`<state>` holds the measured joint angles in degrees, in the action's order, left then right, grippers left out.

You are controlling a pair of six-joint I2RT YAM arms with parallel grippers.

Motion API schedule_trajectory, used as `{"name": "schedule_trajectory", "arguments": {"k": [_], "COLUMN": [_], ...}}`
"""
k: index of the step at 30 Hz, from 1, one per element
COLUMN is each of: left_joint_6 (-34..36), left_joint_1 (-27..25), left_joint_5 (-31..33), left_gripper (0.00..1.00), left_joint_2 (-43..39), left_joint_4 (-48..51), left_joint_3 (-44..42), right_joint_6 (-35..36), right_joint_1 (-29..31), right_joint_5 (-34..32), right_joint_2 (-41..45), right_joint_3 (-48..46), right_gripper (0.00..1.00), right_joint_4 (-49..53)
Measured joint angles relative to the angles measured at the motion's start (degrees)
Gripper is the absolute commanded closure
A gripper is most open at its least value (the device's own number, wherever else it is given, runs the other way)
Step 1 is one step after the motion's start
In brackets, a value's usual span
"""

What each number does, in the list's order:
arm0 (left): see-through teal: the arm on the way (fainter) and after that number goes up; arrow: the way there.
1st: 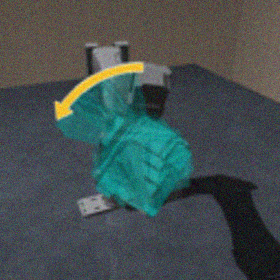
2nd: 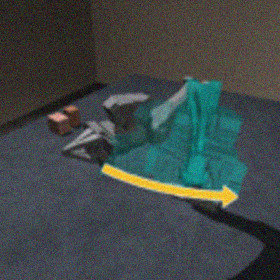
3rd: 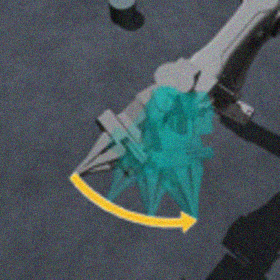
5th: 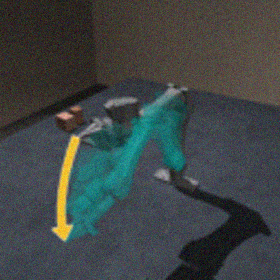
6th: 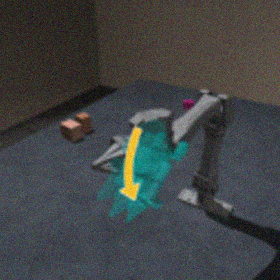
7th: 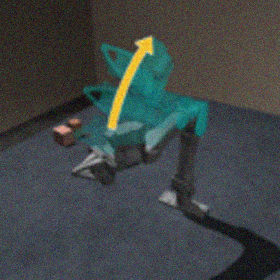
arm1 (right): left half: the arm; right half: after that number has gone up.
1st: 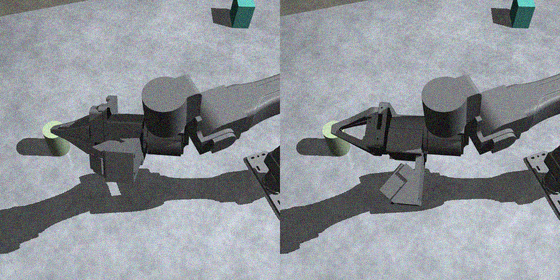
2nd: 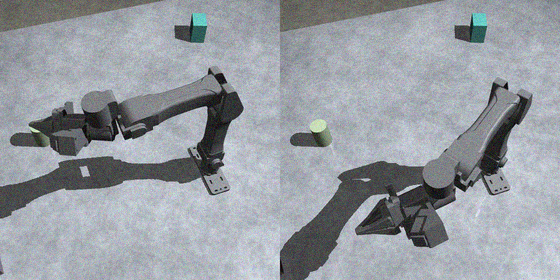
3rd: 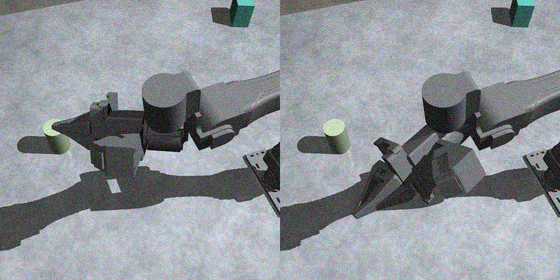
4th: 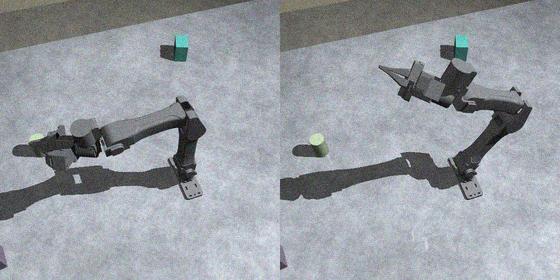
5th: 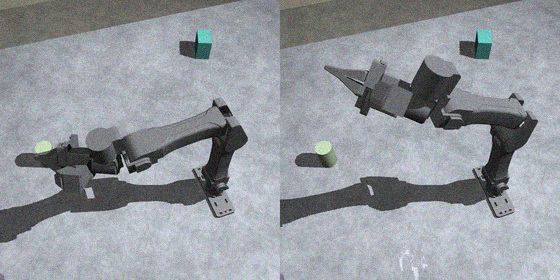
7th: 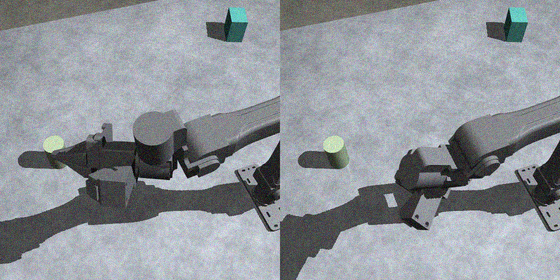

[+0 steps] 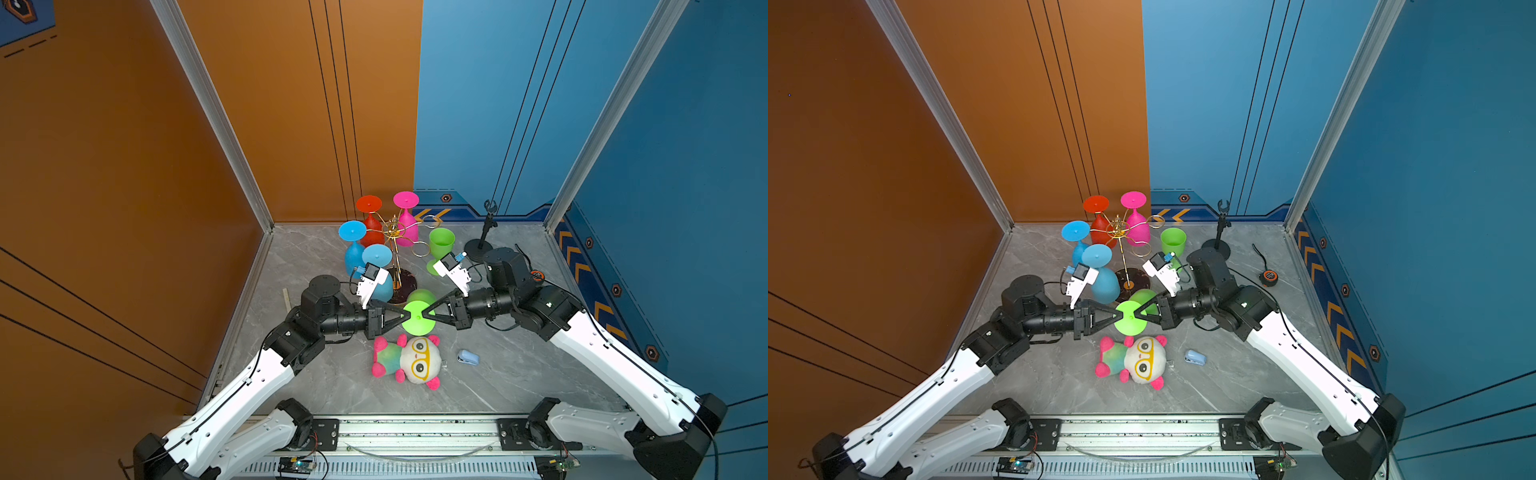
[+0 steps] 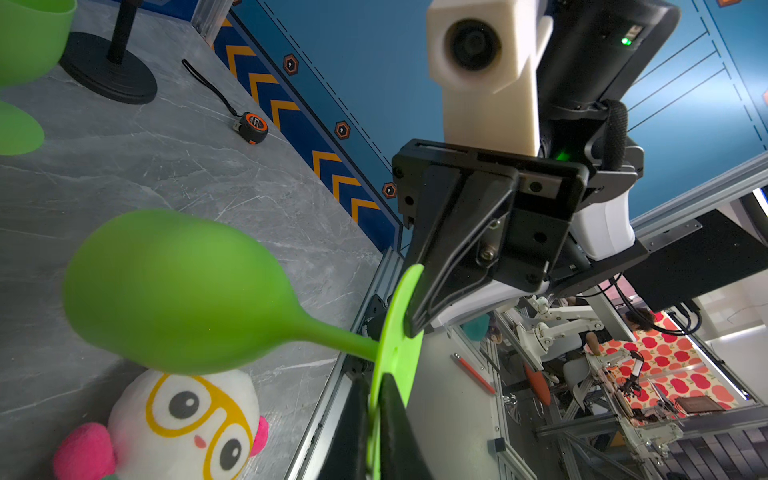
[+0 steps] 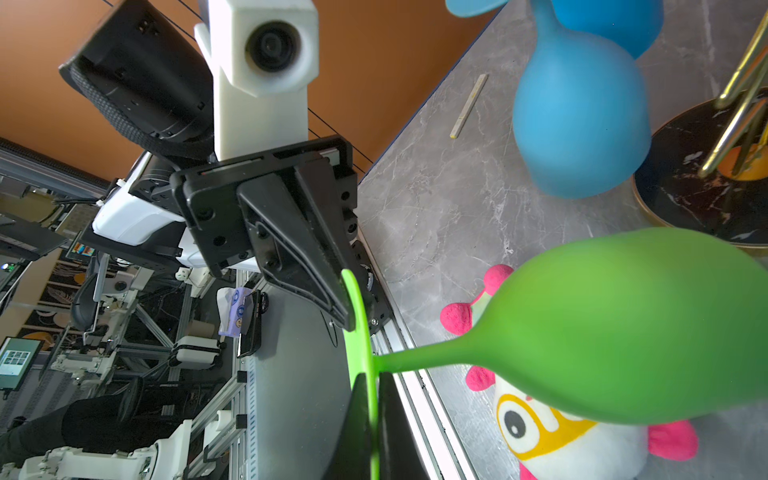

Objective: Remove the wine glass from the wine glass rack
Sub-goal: 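Open the right gripper and withdraw it while the left gripper holds the green glass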

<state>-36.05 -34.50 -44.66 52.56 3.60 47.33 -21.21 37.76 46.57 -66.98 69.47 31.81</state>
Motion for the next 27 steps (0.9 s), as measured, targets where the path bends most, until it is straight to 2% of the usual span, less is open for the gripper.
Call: {"name": "schedule_trajectory", "arguments": {"k": [6,11,18,23,27], "left_joint_6": [-0.02,0.00,0.74,4.09,10.16], "left_joint_1": [0.00,-0.07,-0.94,-2.45,-5.01], "left_joint_5": [-0.66,-1.73,-3.43,-2.91,1.38], "left_gripper": [1.00,1.00,1.00,1.00,1.00], "left_joint_2": [-0.04,0.24,1.09,0.55,-2.99], "left_joint_4": [-0.59,-0.83,-0.87,-0.83,0.63], "left_joint_3": [-0.02,-0.02,-0.02,-0.57,-2.51], "right_joint_6": [-0.02,-0.72,-0.31,-1.36,-2.47], "right_joint_1": [-0.37,-1.29,-6.49,-12.66,-16.55], "right_joint_5": [0.37,-0.28,-0.48,-1.18,-3.43], "right_joint_2": [0.07,0.37,5.16,7.54,6.56], "right_joint_3": [0.00,0.00,-0.02,-0.02,-0.04], "right_gripper": [0.86,0.61,0.40,0.33,0.32], "right_joint_4": [-0.04,0.17,2.43,3.23,4.81]}}
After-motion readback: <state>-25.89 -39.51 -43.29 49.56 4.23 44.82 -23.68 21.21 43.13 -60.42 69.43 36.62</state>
